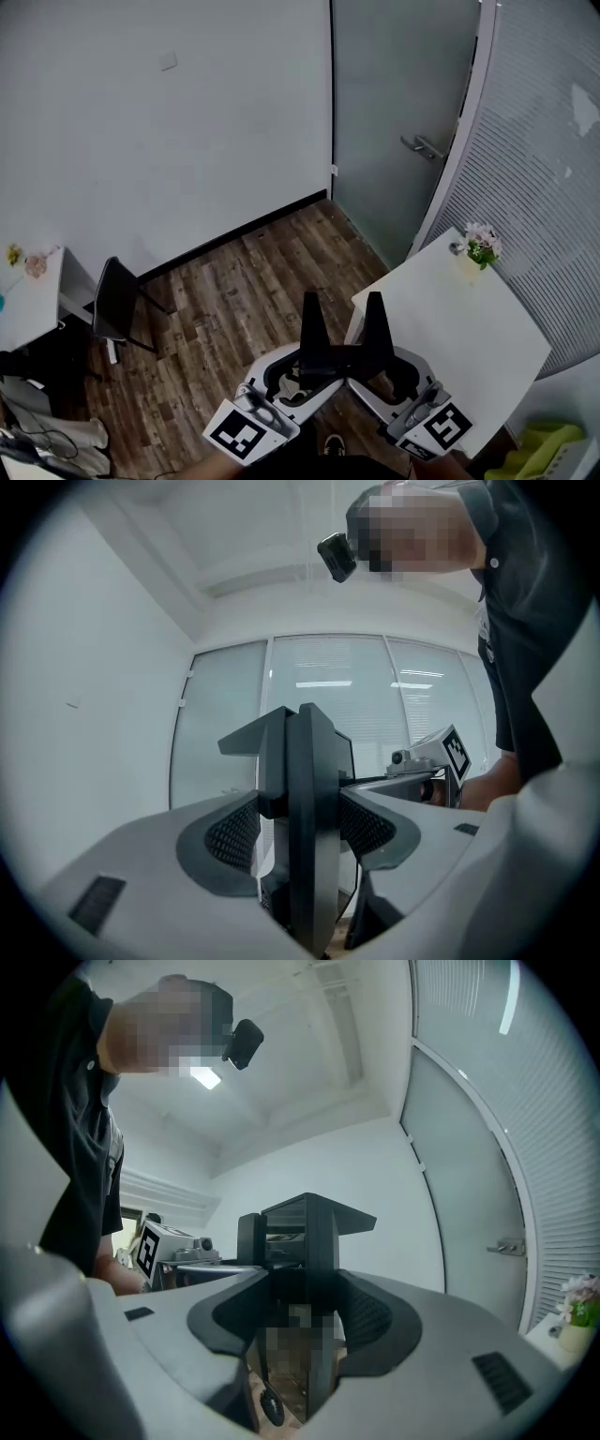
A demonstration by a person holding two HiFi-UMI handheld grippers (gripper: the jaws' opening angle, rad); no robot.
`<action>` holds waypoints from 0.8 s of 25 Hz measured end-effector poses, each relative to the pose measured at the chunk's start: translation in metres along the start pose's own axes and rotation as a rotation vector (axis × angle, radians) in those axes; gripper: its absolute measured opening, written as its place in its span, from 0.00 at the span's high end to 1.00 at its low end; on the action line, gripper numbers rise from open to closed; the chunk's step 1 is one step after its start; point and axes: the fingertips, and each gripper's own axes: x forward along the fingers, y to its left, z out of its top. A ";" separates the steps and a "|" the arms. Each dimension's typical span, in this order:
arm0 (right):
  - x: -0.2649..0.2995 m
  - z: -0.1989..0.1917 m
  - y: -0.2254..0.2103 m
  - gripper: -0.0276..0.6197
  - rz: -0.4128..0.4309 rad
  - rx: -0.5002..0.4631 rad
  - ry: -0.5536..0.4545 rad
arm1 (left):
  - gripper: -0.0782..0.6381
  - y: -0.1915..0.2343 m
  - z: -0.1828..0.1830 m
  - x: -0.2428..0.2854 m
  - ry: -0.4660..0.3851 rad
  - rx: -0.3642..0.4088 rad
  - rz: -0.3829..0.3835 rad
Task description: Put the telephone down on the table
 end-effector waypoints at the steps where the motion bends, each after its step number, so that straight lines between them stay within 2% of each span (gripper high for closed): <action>1: 0.004 0.002 -0.010 0.59 -0.036 -0.001 -0.003 | 0.52 0.007 0.001 0.011 -0.003 -0.001 -0.036; 6: 0.017 0.013 -0.048 0.59 -0.232 0.008 -0.012 | 0.52 0.035 0.009 0.052 -0.007 -0.028 -0.232; 10: 0.011 0.010 -0.079 0.59 -0.387 0.013 -0.019 | 0.52 0.040 0.006 0.089 0.001 -0.034 -0.385; 15: -0.018 0.004 -0.108 0.59 -0.577 0.022 -0.032 | 0.52 0.021 -0.003 0.131 0.014 -0.037 -0.576; 20: -0.064 -0.003 -0.129 0.59 -0.739 0.045 -0.040 | 0.52 -0.018 -0.013 0.168 0.036 -0.062 -0.735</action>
